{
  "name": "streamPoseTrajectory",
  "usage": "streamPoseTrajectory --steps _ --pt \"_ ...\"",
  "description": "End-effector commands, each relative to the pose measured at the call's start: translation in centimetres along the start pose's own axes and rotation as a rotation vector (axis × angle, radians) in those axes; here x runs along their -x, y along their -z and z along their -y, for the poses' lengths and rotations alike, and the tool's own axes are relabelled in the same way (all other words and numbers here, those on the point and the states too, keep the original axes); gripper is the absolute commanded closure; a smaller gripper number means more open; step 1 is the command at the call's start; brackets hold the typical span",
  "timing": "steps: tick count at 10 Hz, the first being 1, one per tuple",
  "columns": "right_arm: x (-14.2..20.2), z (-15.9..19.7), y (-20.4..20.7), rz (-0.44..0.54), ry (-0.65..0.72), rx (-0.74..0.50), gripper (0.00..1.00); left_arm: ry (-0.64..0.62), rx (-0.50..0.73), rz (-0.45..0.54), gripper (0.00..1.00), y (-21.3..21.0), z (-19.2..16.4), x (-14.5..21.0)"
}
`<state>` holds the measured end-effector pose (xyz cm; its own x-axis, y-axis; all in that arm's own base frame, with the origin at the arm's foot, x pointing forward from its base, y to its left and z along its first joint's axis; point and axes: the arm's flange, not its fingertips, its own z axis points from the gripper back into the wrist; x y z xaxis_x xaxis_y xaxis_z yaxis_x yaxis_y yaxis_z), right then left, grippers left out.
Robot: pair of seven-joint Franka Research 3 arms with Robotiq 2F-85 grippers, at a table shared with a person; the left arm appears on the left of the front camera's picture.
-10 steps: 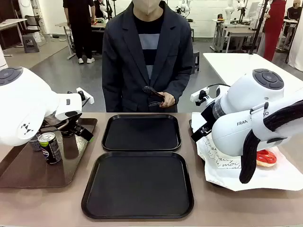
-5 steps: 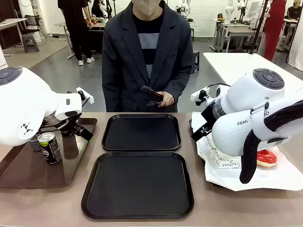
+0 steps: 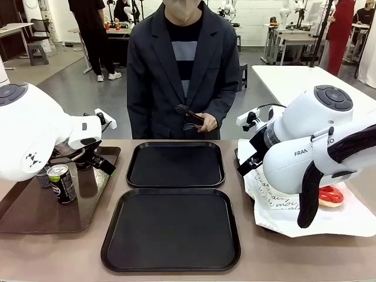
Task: Set up donuts and drinks on trays.
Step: Pick up one Pepsi coke and place it on the Flat Tray.
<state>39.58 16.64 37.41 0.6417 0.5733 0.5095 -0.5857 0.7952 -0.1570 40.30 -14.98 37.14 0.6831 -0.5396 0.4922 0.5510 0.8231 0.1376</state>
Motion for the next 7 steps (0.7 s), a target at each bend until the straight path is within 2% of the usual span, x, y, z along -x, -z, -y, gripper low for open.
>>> streamPoseTrajectory --steps 1,3,4,7 --pt "0.0 0.0 0.0 0.0 0.0 0.0 0.0 0.0 0.0 0.0 0.0 0.0 0.0 0.0" --pt "0.0 0.0 0.0 0.0 0.0 0.0 0.0 0.0 0.0 0.0 0.0 0.0 0.0 0.0" --pt "1.5 -0.4 -1.4 0.018 -0.003 0.009 0.0 0.024 -0.024 -0.02 0.0 -2.2 0.0 1.2" --pt "7.9 -2.9 -8.0 -0.048 -0.051 -0.045 0.0 0.097 0.034 0.002 0.0 -11.3 -0.7 6.4"
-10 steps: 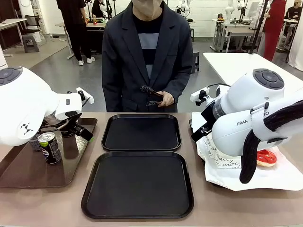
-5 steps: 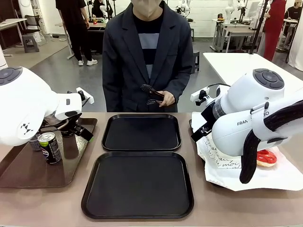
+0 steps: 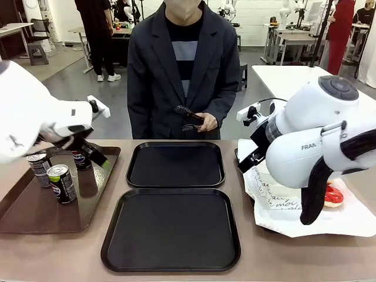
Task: Set up donuts and drinks on trays.
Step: Pick up one Pepsi coke and place it on the Flat Tray.
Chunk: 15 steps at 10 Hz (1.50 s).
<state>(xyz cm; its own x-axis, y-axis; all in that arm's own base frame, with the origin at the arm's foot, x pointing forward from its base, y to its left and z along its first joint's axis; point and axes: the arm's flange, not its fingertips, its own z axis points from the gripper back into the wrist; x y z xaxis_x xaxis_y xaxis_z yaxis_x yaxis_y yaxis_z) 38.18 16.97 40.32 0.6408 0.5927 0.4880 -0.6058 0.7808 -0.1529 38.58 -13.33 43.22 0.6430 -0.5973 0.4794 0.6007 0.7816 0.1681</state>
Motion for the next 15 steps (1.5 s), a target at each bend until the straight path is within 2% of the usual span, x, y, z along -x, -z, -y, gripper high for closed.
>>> streamPoseTrajectory --steps 1,3,4,5,6,7,9,10,11,12,14,15 --pt "11.4 -3.6 -7.1 -0.055 -0.04 -0.036 0.0 0.021 0.053 -0.013 0.0 -7.7 1.2 9.6" --pt "15.1 -4.8 -9.3 -0.145 -0.016 -0.025 0.0 0.035 0.104 -0.076 0.0 -9.8 1.1 12.3" --pt "16.6 -5.2 -9.6 -0.219 -0.019 -0.031 0.0 0.054 0.129 -0.129 0.0 -9.8 1.3 13.1" --pt "17.2 -5.1 -9.6 -0.261 -0.031 -0.039 0.0 0.065 0.136 -0.153 0.0 -9.5 1.5 13.3" --pt "16.4 -3.8 -9.0 -0.247 -0.015 0.009 0.0 0.076 0.087 -0.132 0.0 -8.6 1.9 12.5" --pt "2.9 -1.5 -10.9 -0.228 -0.015 -0.06 0.0 0.04 0.131 -0.137 0.0 -12.5 -2.0 5.5" --pt "2.9 -1.5 -10.9 -0.228 -0.015 -0.06 0.0 0.04 0.131 -0.137 0.0 -12.5 -2.0 5.5" --pt "3.7 -1.3 -12.3 -0.25 -0.009 -0.05 0.0 0.048 0.13 -0.151 0.0 -12.8 -1.8 5.8" --pt "4.9 1.7 -11.6 -0.176 0.116 -0.24 0.0 -0.245 0.379 -0.164 0.0 -11.7 -4.8 6.5" --pt "6.9 4.9 -10.9 -0.127 0.222 -0.368 0.0 -0.403 0.526 -0.18 0.0 -11.1 -7.1 8.3" --pt "11.8 11.9 -10.1 0.025 0.494 -0.571 0.0 -0.65 0.81 -0.118 0.0 -10.7 -11.7 11.9" --pt "14.3 14.8 -9.9 0.096 0.576 -0.67 0.0 -0.734 0.871 -0.066 0.0 -10.9 -13.7 13.6"
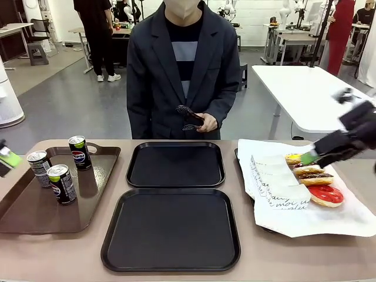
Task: Set up donuts and drinks on trays.
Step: Pick up one Pepsi coke and place it on the Flat Tray.
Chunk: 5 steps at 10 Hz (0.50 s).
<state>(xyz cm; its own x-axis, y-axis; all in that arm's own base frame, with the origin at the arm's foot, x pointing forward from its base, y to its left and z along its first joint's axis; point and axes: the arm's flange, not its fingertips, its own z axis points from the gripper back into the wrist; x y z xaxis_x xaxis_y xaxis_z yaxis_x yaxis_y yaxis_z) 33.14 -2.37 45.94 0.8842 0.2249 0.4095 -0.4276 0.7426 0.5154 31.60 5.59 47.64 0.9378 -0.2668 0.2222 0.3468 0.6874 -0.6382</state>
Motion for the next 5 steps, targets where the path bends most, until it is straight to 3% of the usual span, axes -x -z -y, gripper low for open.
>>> streamPoseTrajectory --steps 1,2,5 --pt "2.6 5.8 -1.9 0.131 0.147 -0.23 0.0 -0.221 0.255 0.195 0.0 -3.7 -3.1 0.0" --pt "4.3 8.3 -3.4 0.182 0.197 -0.296 0.0 -0.254 0.275 0.28 0.0 -5.4 -4.5 1.2" --pt "9.3 13.1 -6.6 0.305 0.265 -0.422 0.0 -0.383 0.318 0.39 0.0 -8.3 -9.1 3.3"
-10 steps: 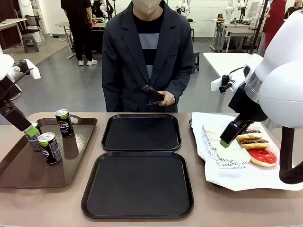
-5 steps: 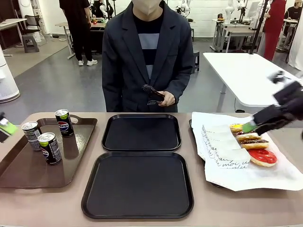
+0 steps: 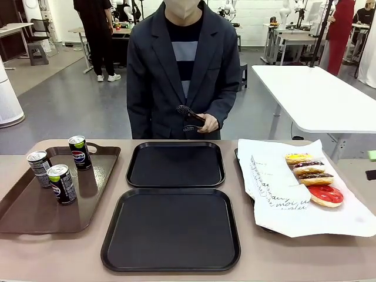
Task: Set up donuts and drinks on trays.
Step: Pick up one Pepsi coke and place it on the Flat Tray.
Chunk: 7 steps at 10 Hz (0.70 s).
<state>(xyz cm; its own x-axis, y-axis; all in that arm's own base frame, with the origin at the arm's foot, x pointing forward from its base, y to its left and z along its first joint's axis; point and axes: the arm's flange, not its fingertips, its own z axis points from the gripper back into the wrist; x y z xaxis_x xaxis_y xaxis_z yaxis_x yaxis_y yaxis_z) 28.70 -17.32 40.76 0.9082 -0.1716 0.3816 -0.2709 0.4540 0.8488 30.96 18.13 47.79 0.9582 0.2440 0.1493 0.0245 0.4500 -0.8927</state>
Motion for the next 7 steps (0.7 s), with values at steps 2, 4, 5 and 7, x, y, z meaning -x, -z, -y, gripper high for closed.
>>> streamPoseTrajectory --steps 2,4,5,7 --pt "1.0 2.5 -3.3 0.027 0.013 -0.078 0.0 -0.078 0.053 0.063 0.0 -1.6 -3.5 -0.9" --pt "2.0 3.2 -5.2 0.066 0.026 -0.087 0.0 -0.124 0.052 0.103 0.0 -2.8 -5.1 -0.7" --pt "2.4 3.4 -5.6 0.078 0.035 -0.082 0.0 -0.127 0.04 0.119 0.0 -3.5 -6.0 -1.0" --pt "2.9 3.2 -5.5 0.049 0.05 -0.072 0.0 -0.148 0.029 0.101 0.0 -2.8 -5.8 -0.3"
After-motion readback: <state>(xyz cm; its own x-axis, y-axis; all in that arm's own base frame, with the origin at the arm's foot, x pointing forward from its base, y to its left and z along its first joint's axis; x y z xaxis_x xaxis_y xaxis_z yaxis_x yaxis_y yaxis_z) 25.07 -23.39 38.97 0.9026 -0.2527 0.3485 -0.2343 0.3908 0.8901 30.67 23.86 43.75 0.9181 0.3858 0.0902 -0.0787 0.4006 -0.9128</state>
